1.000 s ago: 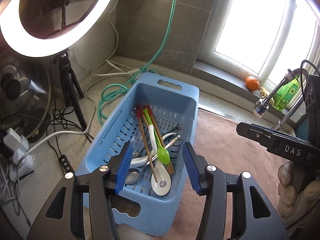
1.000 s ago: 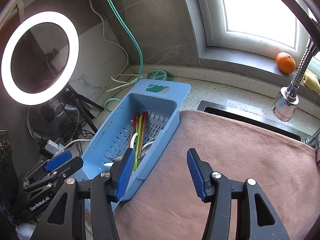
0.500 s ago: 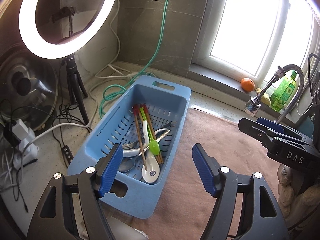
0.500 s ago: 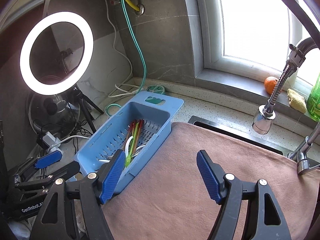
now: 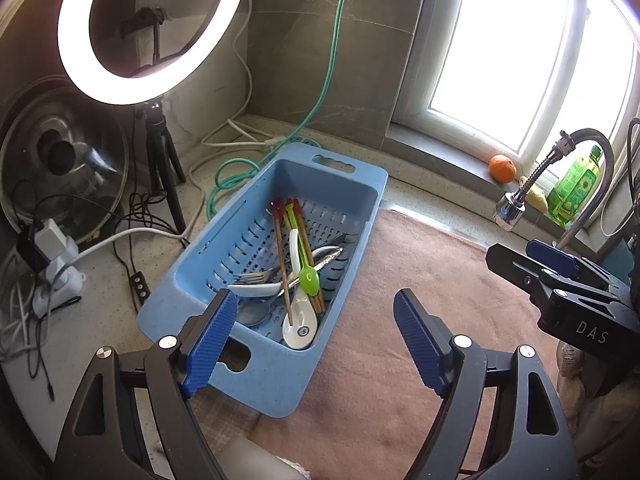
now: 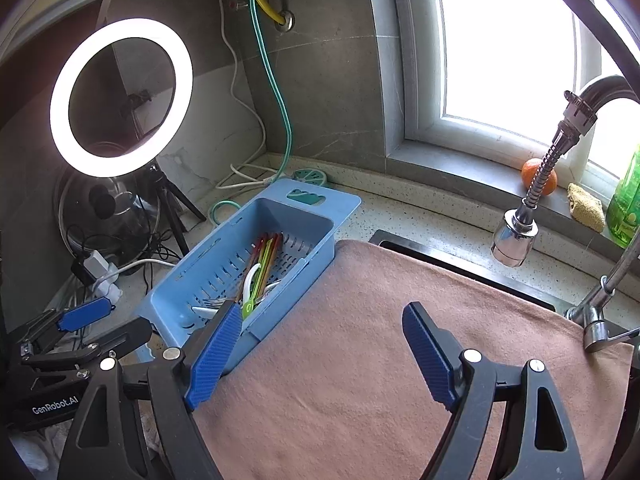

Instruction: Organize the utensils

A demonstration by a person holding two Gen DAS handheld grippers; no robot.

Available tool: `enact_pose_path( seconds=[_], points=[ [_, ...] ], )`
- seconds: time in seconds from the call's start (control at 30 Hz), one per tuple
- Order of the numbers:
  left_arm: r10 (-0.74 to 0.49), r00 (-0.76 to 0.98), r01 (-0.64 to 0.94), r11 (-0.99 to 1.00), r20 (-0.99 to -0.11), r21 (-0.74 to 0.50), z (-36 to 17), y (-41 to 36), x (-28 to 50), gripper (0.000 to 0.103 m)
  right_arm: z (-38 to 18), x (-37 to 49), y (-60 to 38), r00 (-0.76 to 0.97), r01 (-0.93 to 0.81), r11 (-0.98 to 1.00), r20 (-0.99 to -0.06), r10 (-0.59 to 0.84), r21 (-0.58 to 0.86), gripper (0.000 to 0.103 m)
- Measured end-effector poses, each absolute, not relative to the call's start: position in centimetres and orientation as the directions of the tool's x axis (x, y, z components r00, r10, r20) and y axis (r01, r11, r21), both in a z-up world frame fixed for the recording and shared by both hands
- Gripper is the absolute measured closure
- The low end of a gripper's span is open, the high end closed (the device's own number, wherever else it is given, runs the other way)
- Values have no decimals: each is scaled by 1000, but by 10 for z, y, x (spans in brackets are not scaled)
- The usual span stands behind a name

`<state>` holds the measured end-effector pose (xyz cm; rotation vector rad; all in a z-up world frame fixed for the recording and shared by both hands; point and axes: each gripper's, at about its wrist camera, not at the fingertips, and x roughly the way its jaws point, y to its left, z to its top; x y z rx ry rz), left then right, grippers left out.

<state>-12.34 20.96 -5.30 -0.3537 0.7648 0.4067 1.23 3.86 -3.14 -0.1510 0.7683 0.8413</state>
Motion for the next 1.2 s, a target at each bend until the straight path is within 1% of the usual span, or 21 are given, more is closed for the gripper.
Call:
enact_pose_path(
  seconds=[1.2],
  points=[
    [215, 658, -451, 880, -722, -148, -48, 199, -124, 22, -32, 15, 22, 431, -692, 699, -676, 598, 178, 23]
  ],
)
